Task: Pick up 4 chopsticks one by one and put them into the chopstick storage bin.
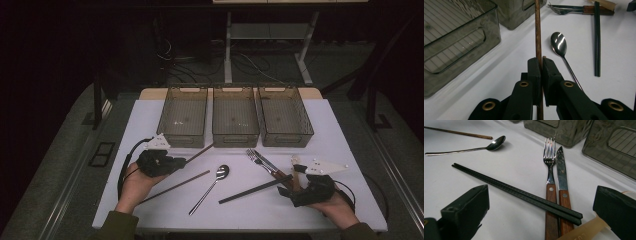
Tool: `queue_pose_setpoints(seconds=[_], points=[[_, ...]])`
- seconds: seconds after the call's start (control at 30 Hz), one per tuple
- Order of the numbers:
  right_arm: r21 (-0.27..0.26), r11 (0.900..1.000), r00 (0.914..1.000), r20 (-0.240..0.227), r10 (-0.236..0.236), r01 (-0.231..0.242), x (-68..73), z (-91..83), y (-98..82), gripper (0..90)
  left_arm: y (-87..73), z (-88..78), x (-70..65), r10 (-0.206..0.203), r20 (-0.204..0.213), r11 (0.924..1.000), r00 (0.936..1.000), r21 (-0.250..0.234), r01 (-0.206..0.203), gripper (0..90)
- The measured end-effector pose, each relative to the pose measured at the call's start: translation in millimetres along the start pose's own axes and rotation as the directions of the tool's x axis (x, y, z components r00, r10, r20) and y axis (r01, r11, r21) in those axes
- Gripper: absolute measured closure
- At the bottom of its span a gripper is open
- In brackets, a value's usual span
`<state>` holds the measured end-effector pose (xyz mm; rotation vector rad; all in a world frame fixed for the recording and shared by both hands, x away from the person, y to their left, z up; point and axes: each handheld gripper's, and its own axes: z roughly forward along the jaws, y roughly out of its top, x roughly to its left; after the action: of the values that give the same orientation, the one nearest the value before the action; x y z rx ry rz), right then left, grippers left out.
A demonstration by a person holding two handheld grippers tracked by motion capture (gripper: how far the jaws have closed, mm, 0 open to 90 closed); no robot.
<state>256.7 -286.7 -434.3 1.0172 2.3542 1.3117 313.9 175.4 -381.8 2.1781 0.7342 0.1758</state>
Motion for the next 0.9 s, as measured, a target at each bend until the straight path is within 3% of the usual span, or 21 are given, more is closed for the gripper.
queue_pose_setpoints(seconds=[0.53, 0.9], points=[[-0.004, 1.000, 1.0000, -0.003, 0.002, -0.002, 1.0, -1.3, 0.0, 0.8, 22.3, -0.3, 17.4, -0.072, -0.032, 0.9967, 0.9969, -0.039, 0.071, 84.7], [-0.007, 1.000, 1.0000, -0.004, 0.001, -0.001, 0.8, -1.6, 0.0, 0.8, 48.8, 5.3, 37.4, -0.102, -0.070, 0.9940, 0.9923, -0.045, 0.099, 84.7]])
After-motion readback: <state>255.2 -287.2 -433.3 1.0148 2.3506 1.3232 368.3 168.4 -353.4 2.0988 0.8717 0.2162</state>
